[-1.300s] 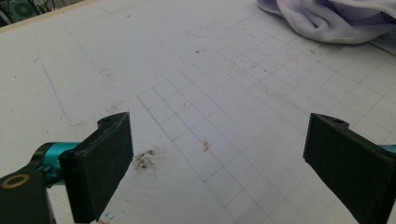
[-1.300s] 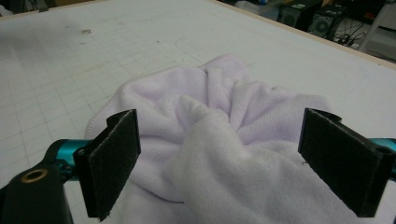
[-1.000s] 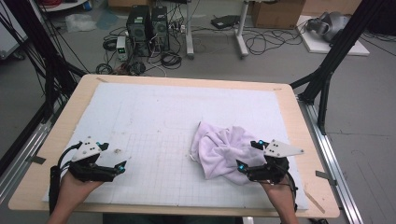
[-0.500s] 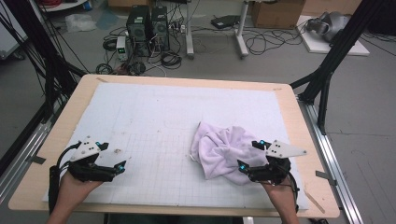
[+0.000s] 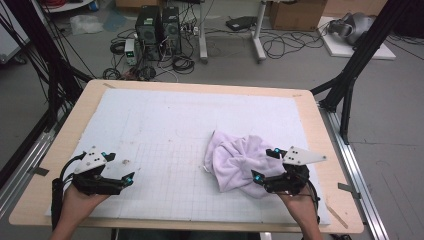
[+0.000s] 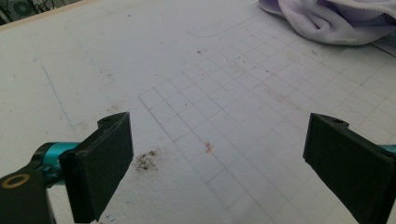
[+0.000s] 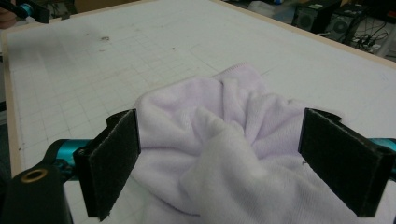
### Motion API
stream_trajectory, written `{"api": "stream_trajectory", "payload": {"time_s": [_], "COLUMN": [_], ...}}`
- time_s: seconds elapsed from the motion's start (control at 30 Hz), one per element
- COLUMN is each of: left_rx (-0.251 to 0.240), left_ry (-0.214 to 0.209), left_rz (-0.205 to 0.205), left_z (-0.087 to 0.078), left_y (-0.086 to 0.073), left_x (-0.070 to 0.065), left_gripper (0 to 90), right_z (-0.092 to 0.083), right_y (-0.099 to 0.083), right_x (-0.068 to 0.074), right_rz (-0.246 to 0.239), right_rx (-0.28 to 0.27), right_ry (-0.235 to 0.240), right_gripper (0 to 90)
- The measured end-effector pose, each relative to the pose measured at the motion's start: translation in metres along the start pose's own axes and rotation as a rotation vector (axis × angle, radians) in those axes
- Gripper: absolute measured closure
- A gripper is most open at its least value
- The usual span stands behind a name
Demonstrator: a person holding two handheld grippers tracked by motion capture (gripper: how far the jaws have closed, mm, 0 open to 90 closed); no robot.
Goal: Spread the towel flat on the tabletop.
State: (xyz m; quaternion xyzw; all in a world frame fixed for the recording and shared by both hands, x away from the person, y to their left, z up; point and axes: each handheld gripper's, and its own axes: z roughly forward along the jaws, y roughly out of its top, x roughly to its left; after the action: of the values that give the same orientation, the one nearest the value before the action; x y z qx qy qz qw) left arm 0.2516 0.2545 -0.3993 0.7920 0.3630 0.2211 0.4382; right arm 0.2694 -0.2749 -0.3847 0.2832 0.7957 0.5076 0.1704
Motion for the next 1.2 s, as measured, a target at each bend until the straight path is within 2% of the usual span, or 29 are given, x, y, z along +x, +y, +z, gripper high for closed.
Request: {"api": "stream_trajectory", "payload": {"time_s": [0.17,0.27,0.57,0.63,0.73,0.77,0.83,1.03,1.13,1.2], "left_rx": [0.002,-0.001,0.001,0.001,0.002,0.003,0.008,0.007,0.014,0.016], "left_ry": [-0.002,-0.001,0.008,0.008,0.007,0.005,0.002,-0.001,-0.001,-0.001], "left_rz": [0.0,0.003,0.002,-0.002,-0.01,-0.01,-0.009,-0.01,-0.006,-0.003], "left_z": [0.001,0.0,-0.002,-0.003,-0.002,-0.002,-0.001,0.001,0.002,0.002], "left_y": [0.001,0.001,-0.001,-0.002,-0.003,-0.003,-0.003,-0.003,-0.003,-0.003], "left_x": [0.0,0.0,-0.002,-0.002,0.0,0.0,0.0,-0.001,-0.001,-0.001], "left_gripper": [8.9,8.9,9.2,9.4,9.4,9.5,9.5,9.8,9.9,10.0], "right_z": [0.005,0.013,0.049,0.054,0.064,0.068,0.073,0.074,0.074,0.072], "right_y": [0.015,0.02,0.004,-0.001,-0.009,-0.013,-0.017,-0.017,-0.016,-0.014], "right_x": [-0.004,-0.007,-0.016,-0.017,-0.018,-0.016,-0.012,-0.011,-0.012,-0.014], "right_rz": [-0.013,-0.017,-0.016,-0.017,-0.015,-0.027,-0.071,-0.09,-0.08,-0.062], "right_rx": [-0.001,0.023,0.192,0.211,0.278,0.32,0.35,0.365,0.365,0.355], "right_ry": [0.009,0.02,0.045,0.066,0.093,0.096,0.083,0.098,0.106,0.131], "right_gripper": [12.1,12.2,18.2,24.6,35.3,38.8,43.0,65.8,70.2,72.4]}}
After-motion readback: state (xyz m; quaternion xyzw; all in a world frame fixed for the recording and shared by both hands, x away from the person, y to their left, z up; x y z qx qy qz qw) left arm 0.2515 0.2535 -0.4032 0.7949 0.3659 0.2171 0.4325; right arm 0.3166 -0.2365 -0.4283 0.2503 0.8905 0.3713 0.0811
